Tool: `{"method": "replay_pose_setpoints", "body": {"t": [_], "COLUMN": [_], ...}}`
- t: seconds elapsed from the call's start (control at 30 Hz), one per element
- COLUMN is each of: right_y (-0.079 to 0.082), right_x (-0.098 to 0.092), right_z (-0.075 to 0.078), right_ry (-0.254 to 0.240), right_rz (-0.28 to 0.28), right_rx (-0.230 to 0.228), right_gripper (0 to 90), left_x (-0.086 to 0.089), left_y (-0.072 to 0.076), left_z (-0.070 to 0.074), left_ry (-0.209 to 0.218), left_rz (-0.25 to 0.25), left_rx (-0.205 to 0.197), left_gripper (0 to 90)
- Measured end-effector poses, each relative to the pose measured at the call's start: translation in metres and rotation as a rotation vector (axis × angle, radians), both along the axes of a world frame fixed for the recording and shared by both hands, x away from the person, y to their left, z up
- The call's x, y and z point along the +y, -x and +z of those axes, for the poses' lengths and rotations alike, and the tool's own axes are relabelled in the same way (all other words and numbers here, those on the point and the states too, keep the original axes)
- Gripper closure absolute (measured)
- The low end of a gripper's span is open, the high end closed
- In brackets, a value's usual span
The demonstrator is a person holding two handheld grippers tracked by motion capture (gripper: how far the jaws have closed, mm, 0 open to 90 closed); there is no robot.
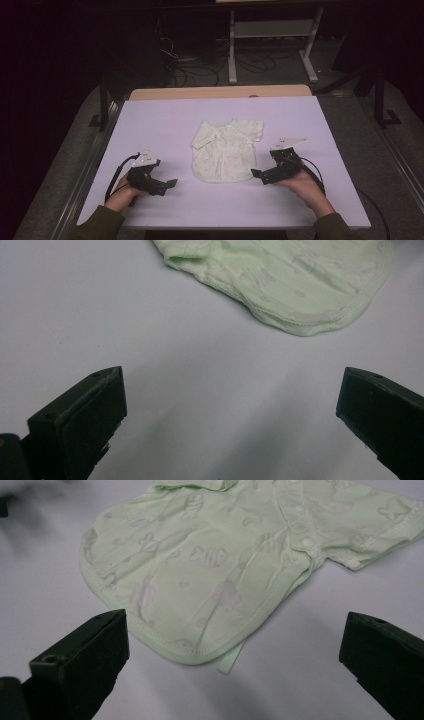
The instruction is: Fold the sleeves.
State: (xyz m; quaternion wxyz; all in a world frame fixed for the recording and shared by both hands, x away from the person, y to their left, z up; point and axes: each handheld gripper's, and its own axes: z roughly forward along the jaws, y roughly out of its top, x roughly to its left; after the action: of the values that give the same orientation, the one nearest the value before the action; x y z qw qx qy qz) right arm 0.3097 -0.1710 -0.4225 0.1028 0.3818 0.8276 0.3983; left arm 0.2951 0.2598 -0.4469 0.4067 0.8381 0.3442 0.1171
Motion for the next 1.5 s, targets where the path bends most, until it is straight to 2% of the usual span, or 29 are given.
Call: {"method": "replay_pose_setpoints", "body": {"t": [0.5, 1.5], "right_y": [-0.016, -0.052], "right_x": [-0.001, 0.002], "right_z": [0.007, 0.018], "right_ry": [0.000, 0.005], "right_rz": [-0.014, -0.053], "right_rx": [-0.015, -0.040], "right_gripper": [0.0, 0.0], "left_x": [0.000, -0.001], "left_y": [0.000, 0.000], "left_z": [0.000, 0.000], "left_ry": [0.016, 0.015], "left_rz": [-0.004, -0.014], "left_rx": [0.009, 0.010], "left_gripper": [0.0, 0.0]}}
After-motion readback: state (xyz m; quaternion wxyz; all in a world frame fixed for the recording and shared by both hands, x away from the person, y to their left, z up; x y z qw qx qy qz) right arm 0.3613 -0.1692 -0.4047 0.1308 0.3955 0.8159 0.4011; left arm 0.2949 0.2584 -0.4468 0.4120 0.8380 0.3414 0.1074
